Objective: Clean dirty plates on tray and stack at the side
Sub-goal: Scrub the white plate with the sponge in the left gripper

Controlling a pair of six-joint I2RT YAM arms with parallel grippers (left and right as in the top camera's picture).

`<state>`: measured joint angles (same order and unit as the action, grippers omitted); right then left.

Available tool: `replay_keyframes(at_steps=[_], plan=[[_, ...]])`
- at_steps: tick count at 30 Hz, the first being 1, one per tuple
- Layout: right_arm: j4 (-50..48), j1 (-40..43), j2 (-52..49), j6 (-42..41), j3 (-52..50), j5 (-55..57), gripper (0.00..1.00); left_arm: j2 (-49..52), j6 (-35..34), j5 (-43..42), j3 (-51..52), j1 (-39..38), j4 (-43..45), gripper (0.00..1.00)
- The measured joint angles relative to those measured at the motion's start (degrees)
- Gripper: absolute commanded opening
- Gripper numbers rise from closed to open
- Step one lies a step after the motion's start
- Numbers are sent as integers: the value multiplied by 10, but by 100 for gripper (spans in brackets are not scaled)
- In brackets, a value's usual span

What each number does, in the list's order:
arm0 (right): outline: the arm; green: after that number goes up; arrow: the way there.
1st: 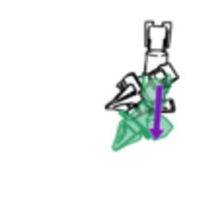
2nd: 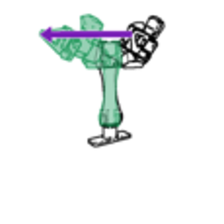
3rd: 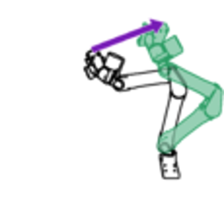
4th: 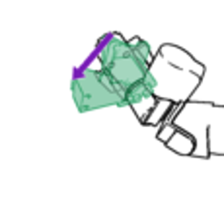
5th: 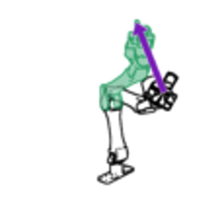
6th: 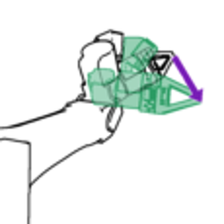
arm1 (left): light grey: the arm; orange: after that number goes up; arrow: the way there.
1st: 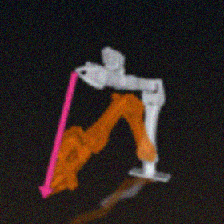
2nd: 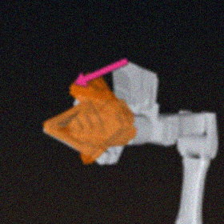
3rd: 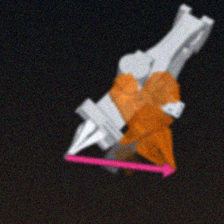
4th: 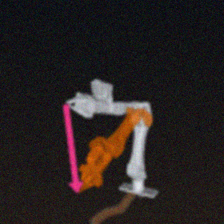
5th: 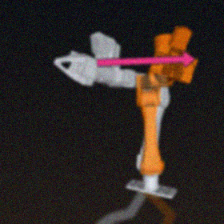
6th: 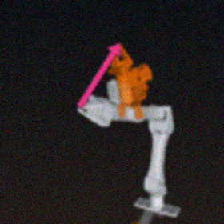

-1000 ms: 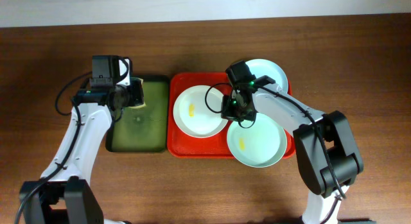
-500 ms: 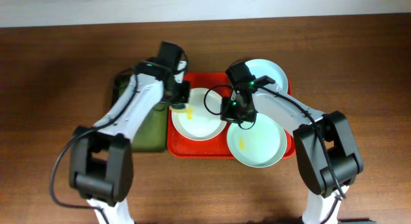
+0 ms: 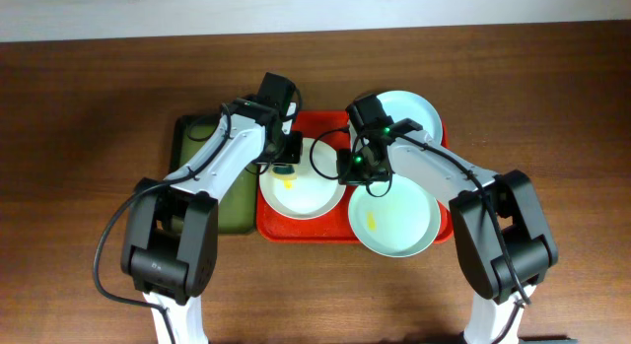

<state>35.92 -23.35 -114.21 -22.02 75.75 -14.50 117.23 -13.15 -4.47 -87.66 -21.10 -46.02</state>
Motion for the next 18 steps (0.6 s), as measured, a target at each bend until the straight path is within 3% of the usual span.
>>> replay_keyframes(at_steps=[1,3,4,6,18], plan=[[0,0,0,0,0,0,4,0,0,0,0,0,0,0],[0,0,0,0,0,0,19,0,0,0,0,0,0,0],[0,0,0,1,0,0,21,0,0,0,0,0,0,0],[0,0,0,4,0,0,4,0,0,4,6,0,1,0],[-16,0,0,6,-10,0,4,0,-11,39,73,-9,58,0]])
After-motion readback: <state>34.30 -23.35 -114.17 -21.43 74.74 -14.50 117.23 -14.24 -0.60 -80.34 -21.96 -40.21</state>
